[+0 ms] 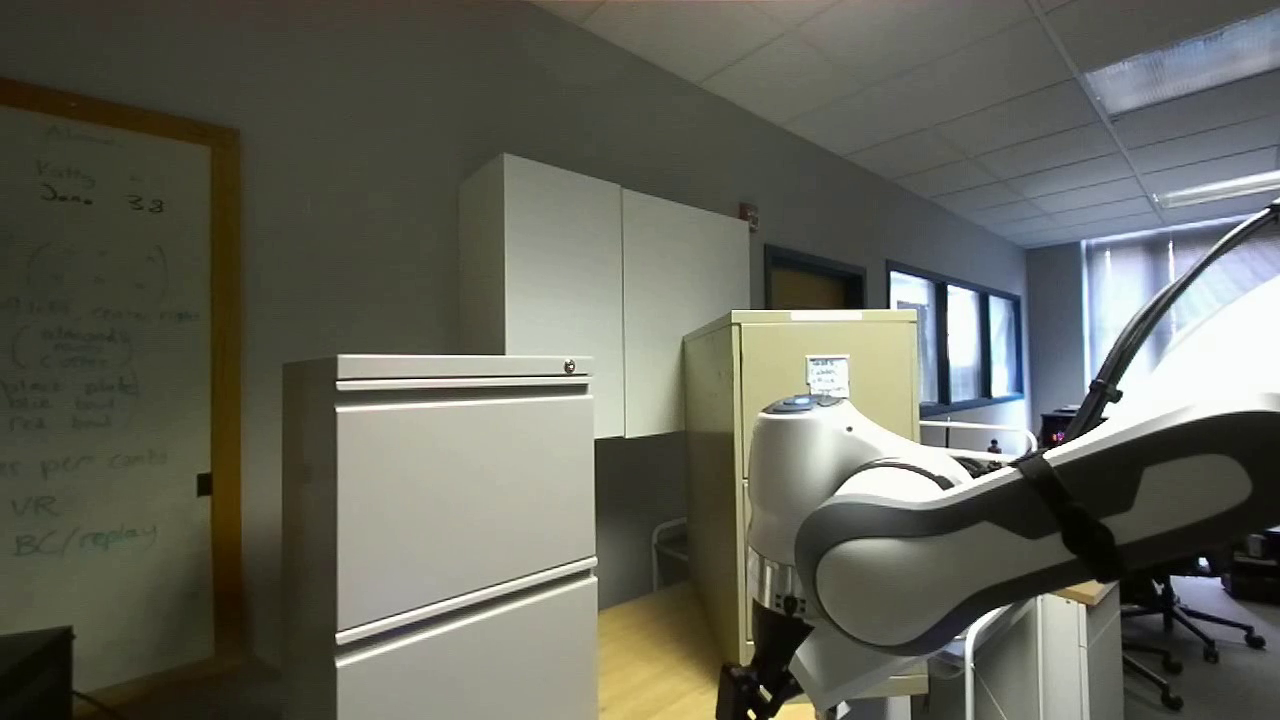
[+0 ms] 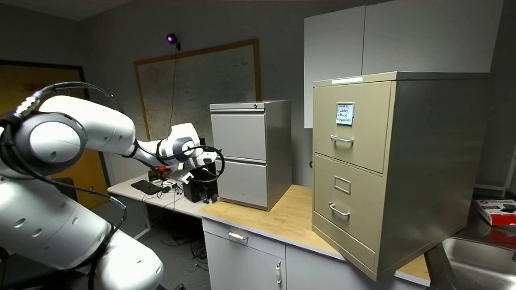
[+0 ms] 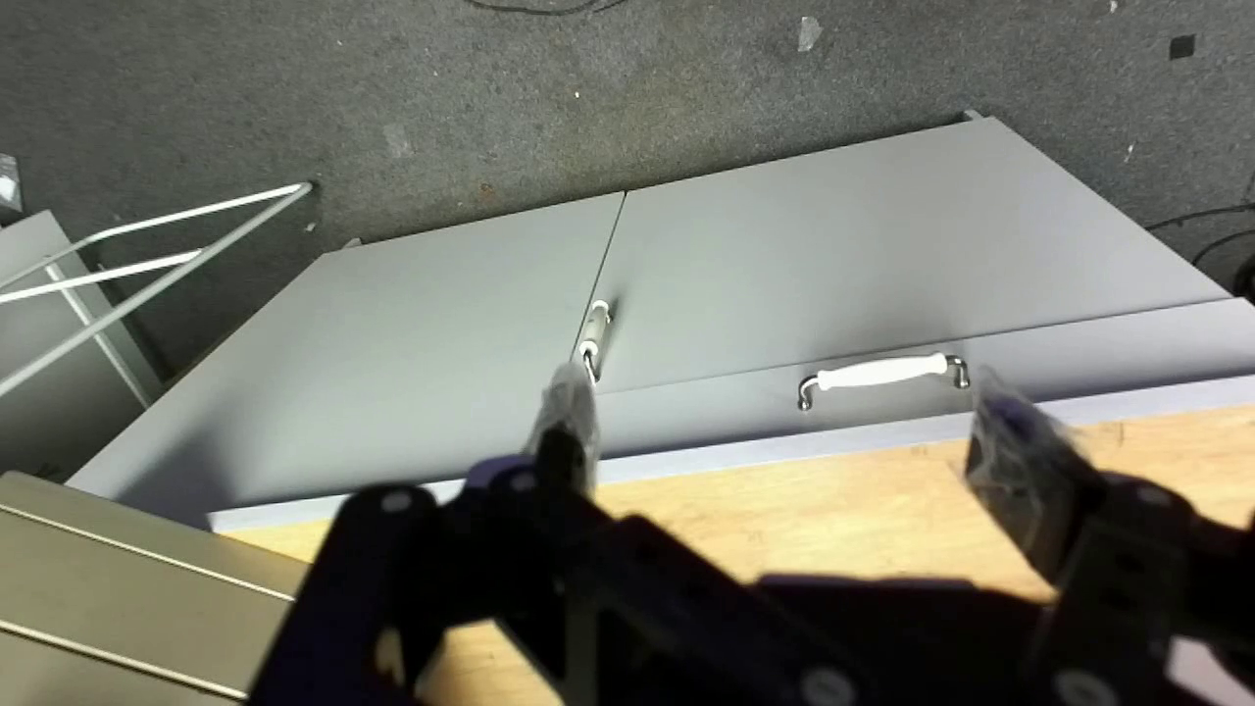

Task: Open the bottom drawer of the file cabinet to the right

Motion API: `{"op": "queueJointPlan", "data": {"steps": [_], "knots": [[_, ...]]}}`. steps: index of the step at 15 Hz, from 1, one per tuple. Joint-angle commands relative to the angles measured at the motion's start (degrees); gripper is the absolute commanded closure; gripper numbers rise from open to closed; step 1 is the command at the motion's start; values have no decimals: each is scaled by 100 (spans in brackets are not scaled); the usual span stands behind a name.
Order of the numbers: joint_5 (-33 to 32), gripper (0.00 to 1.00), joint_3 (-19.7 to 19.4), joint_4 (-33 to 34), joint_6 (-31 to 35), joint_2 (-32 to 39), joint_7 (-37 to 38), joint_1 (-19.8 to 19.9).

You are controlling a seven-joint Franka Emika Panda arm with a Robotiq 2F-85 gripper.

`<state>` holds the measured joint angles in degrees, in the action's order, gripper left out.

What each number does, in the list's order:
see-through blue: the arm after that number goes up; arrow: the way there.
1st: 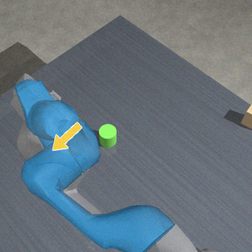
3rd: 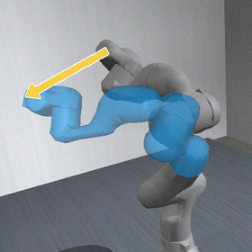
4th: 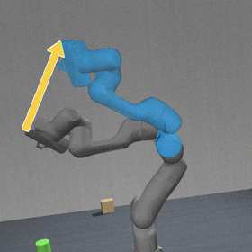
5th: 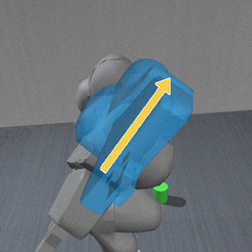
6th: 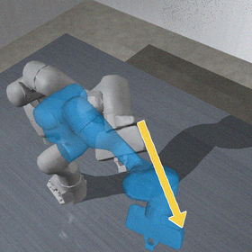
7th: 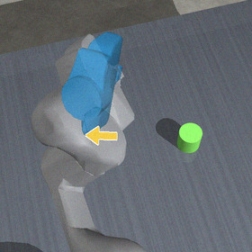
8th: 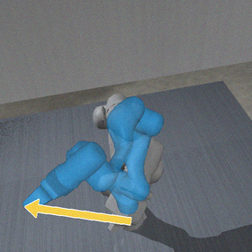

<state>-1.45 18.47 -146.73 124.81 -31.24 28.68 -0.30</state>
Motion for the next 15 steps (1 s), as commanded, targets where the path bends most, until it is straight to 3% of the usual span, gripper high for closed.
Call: {"op": "queueJointPlan", "data": {"steps": [1,7,11,15], "knots": [[-99,0,-99,1,2,29,91,-58],[-319,0,-548,-244,536,45,55,353],[-222,0,-1140,-486,1525,255,-70,761],[150,0,-1903,-539,2882,958,-325,1117]]}}
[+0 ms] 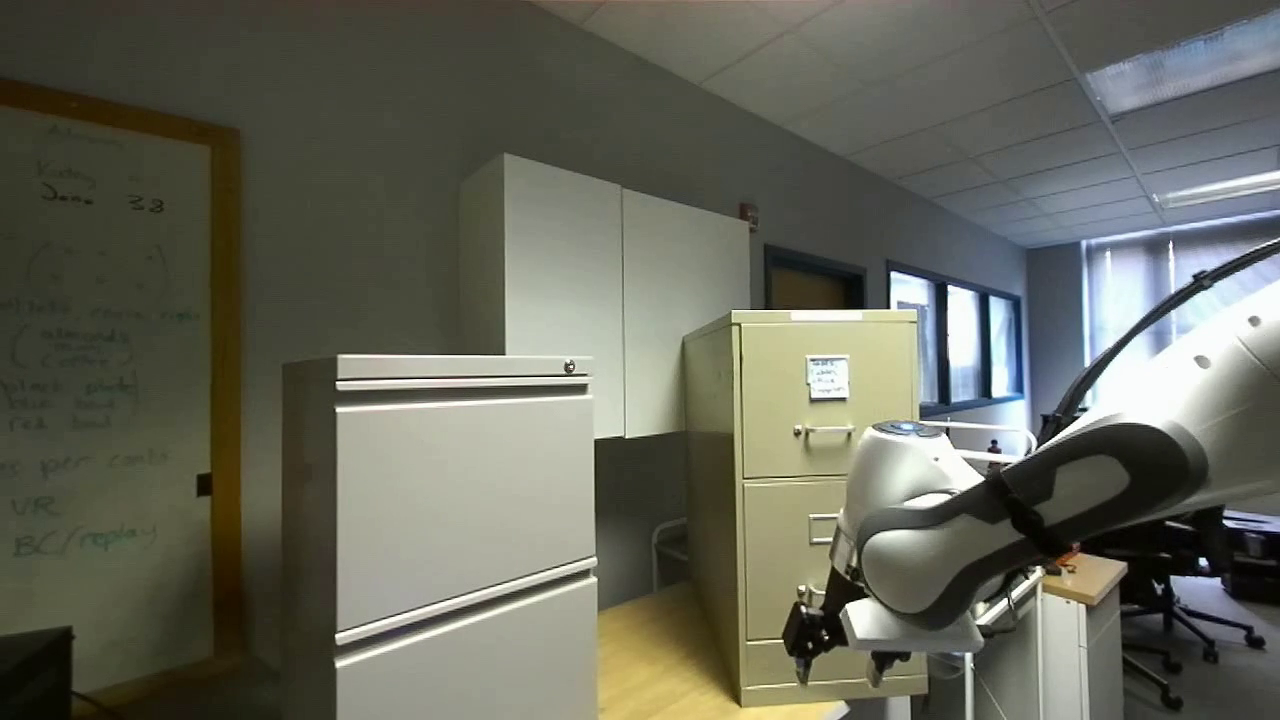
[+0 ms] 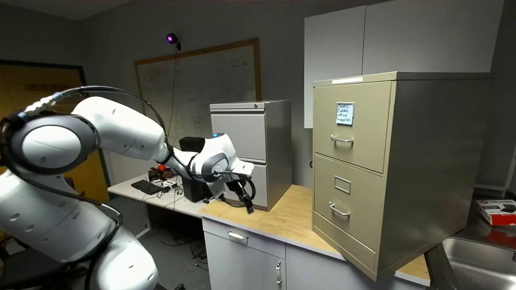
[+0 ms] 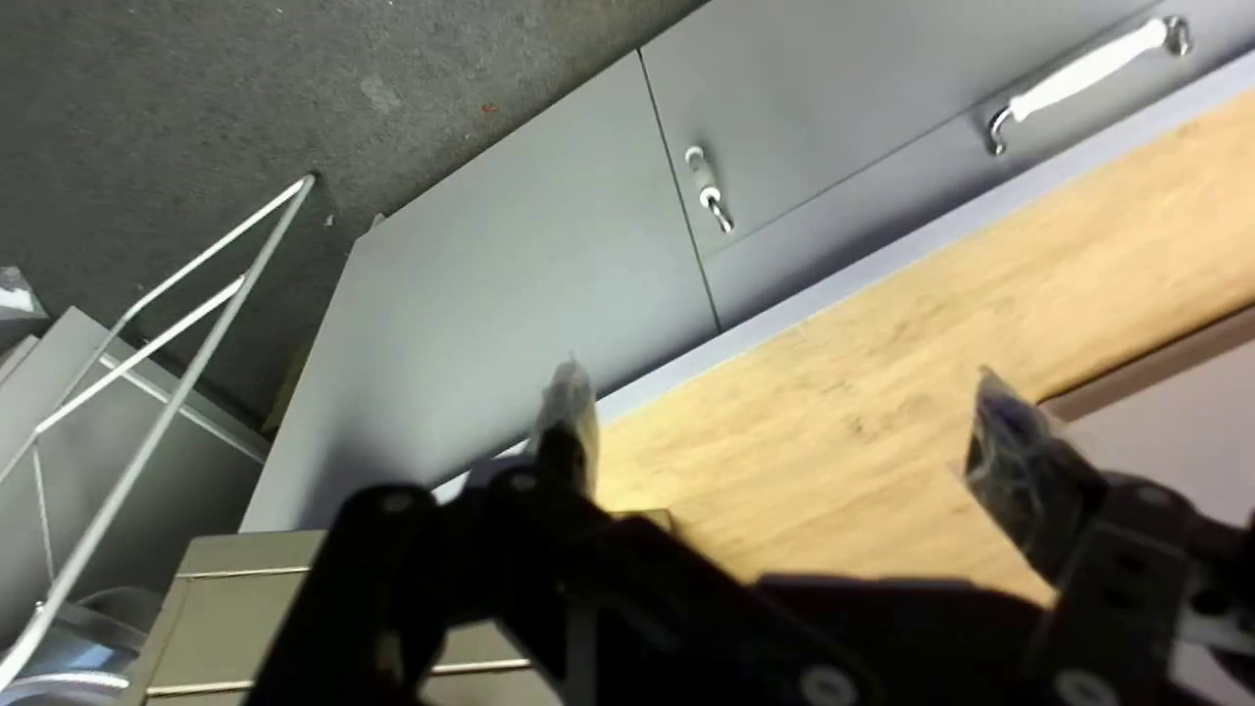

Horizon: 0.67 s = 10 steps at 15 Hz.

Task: Open the bottom drawer of the file cabinet to the right

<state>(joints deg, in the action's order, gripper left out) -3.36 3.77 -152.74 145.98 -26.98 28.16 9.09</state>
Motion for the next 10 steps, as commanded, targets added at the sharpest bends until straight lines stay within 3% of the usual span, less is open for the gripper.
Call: {"op": "queueJointPlan", "data": {"steps": [1,5,7,10], "knots": [[497,0,-636,132,1065,793,-393,219],[1650,0,-1549,583,1936,1711,-1348,-96],[2524,0,-2020,939,2098,2032,-2018,-453],[3627,0,-2342,1547,2024,2334,-2837,-634]]}}
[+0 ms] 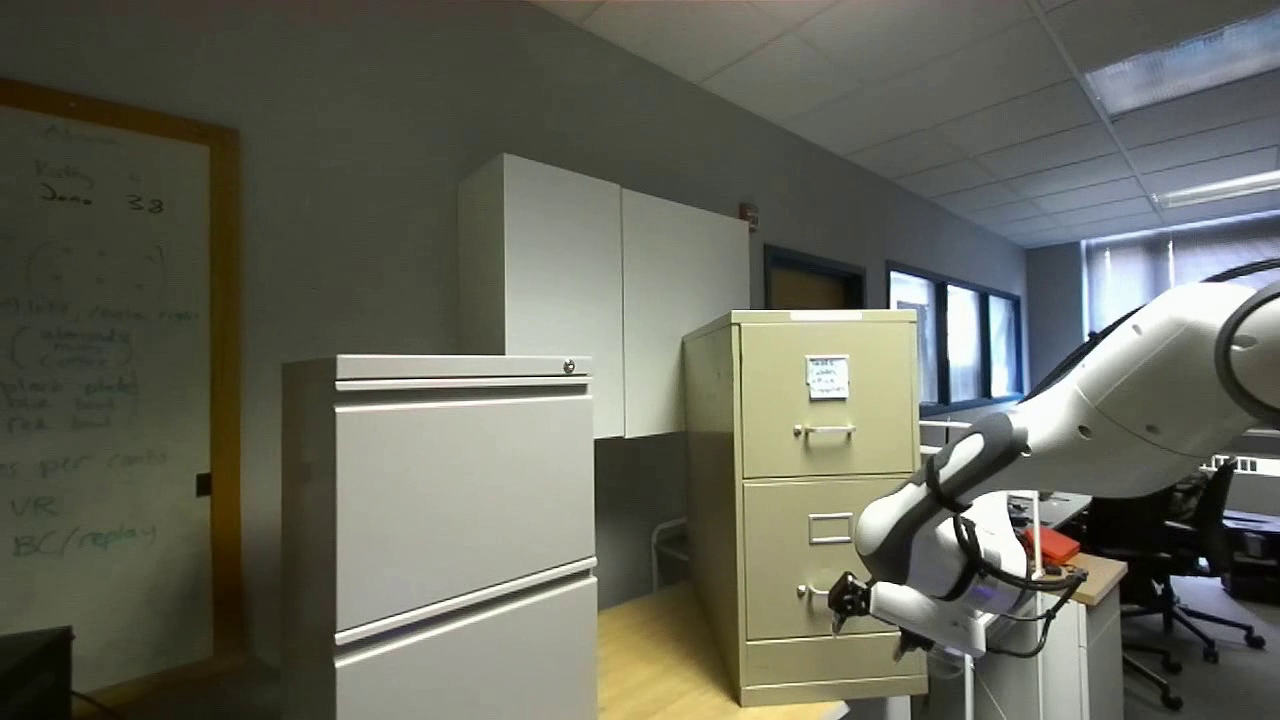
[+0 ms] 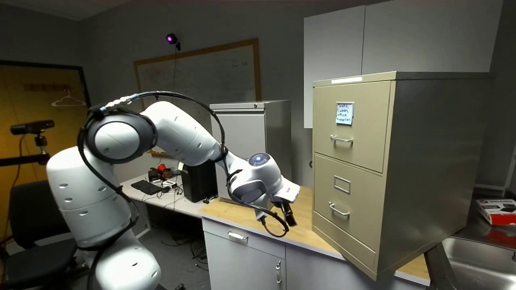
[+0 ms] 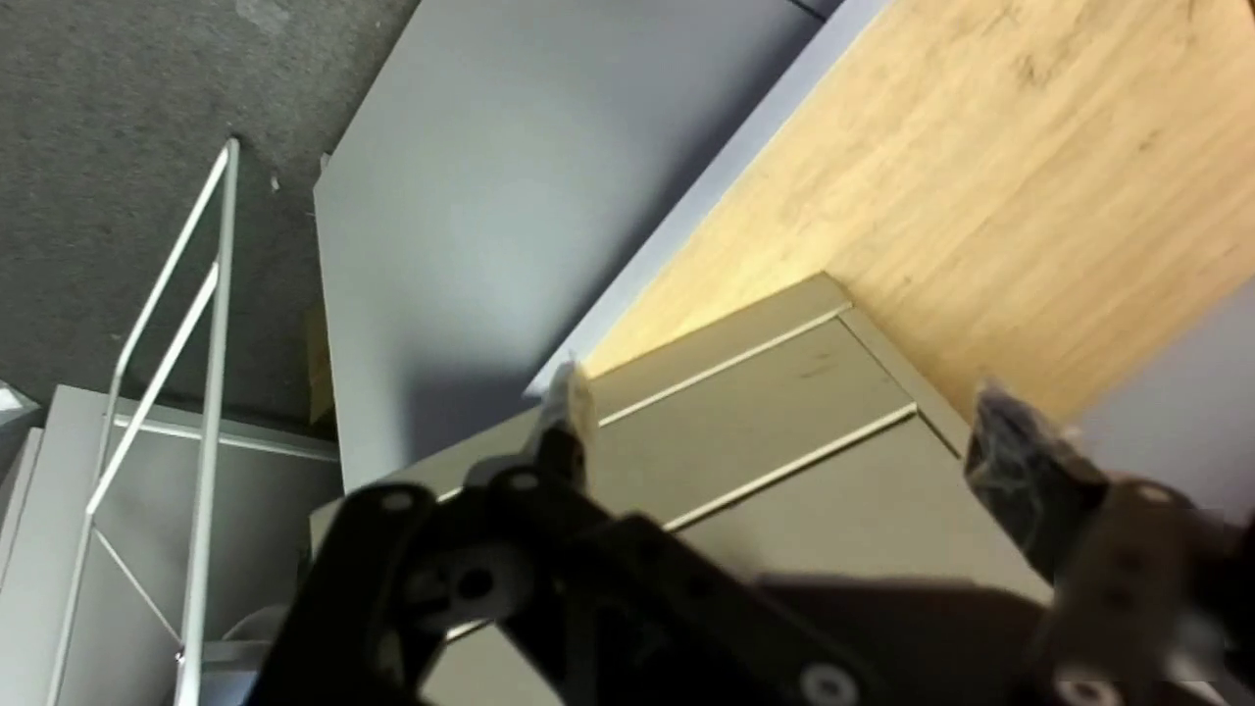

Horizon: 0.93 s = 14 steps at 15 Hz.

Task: Open the bottom drawer of the file cabinet to the right

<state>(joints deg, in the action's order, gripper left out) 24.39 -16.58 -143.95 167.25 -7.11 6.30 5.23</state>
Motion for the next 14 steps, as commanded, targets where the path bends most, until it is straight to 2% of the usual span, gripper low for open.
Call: {"op": "queueJointPlan", "data": {"steps": [1,8,11,14], "knots": [[1150,0,-373,884,-135,467,-882,-259],[2827,0,-412,2043,-528,1616,-2045,-9],[3229,0,-364,2415,-696,2132,-2224,142],[3249,0,-406,2733,-777,2496,-2155,268]]}}
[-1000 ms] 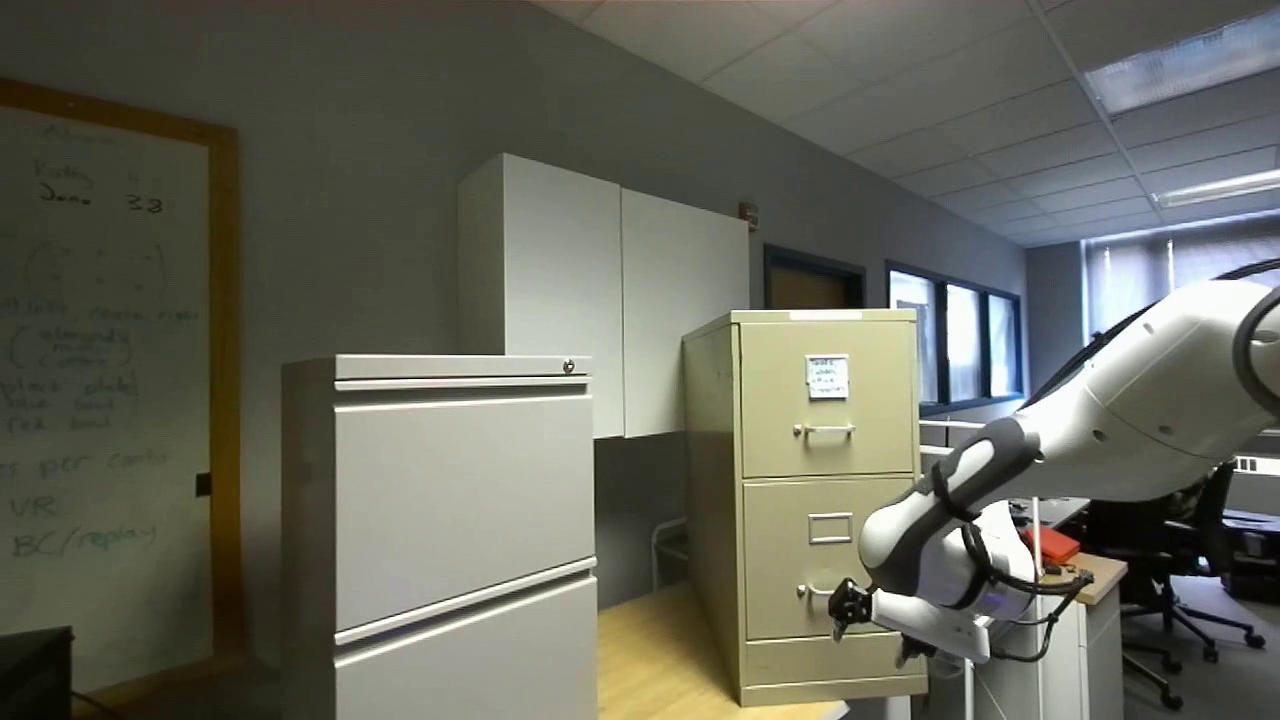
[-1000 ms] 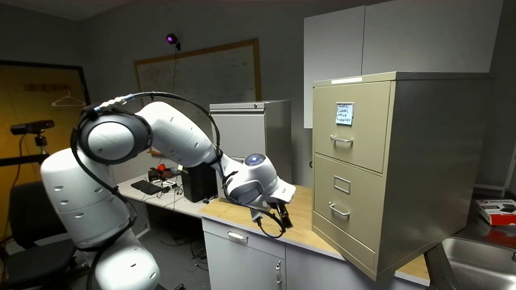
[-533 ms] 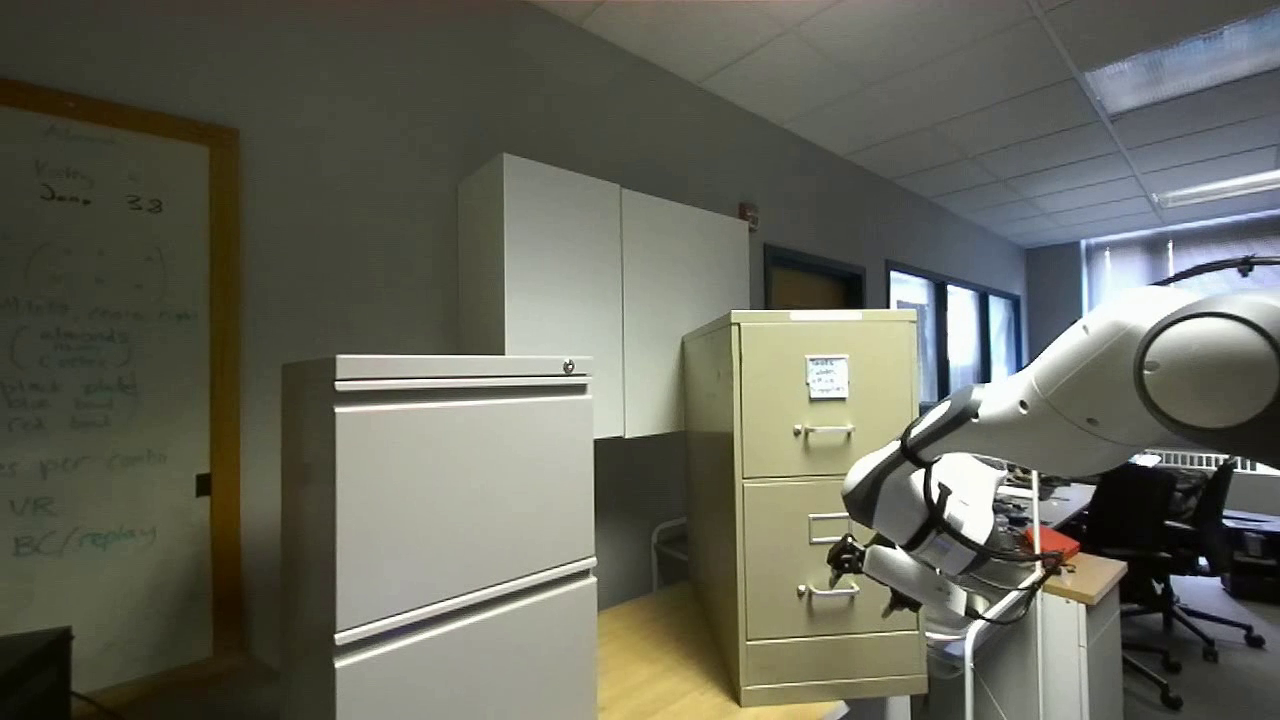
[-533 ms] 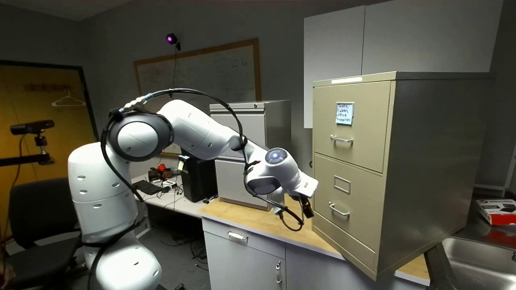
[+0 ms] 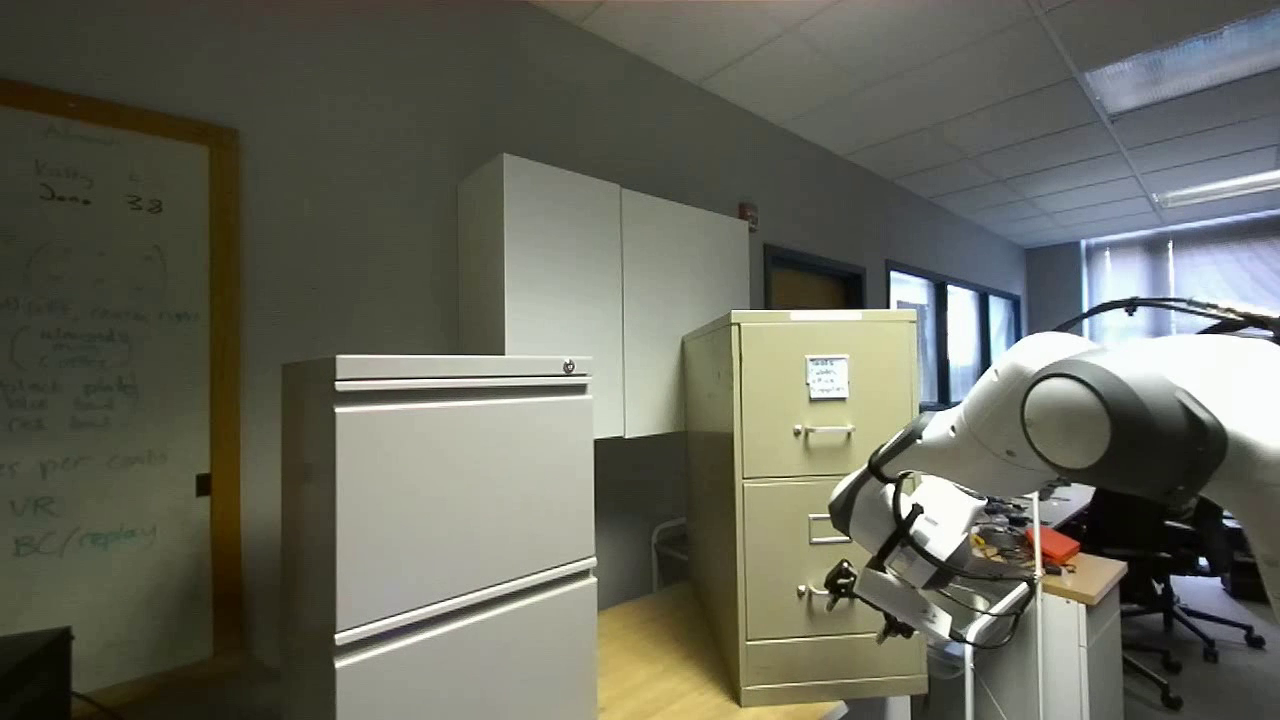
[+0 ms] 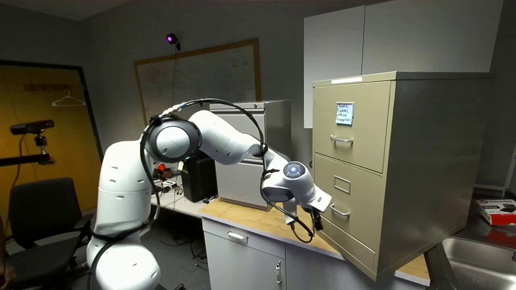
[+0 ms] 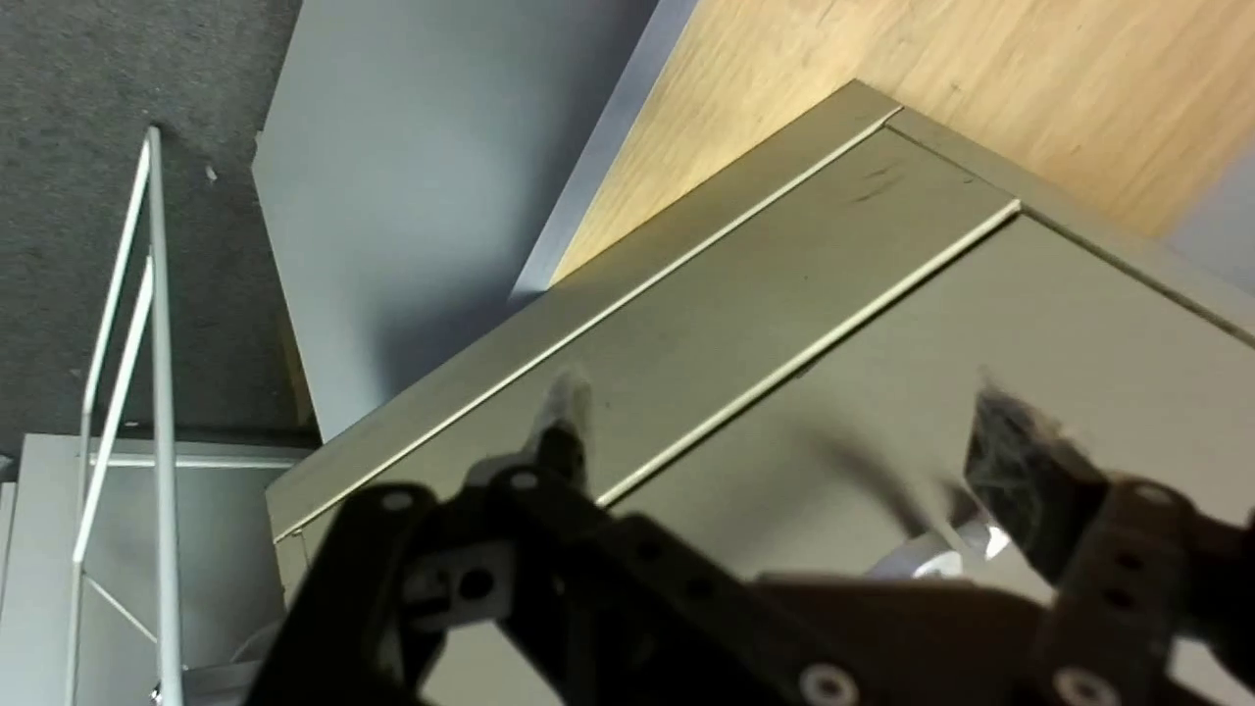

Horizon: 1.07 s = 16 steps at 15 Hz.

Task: Open the bottom drawer of the file cabinet to the right

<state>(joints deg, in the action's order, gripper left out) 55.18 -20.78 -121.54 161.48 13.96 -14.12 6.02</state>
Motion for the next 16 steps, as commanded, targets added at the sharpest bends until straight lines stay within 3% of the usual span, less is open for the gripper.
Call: {"op": "queueJointPlan", "data": {"steps": [1,16], "knots": [[134,0,-8,569,-201,459,-79,233],[54,0,-44,1605,-283,954,111,673]]}}
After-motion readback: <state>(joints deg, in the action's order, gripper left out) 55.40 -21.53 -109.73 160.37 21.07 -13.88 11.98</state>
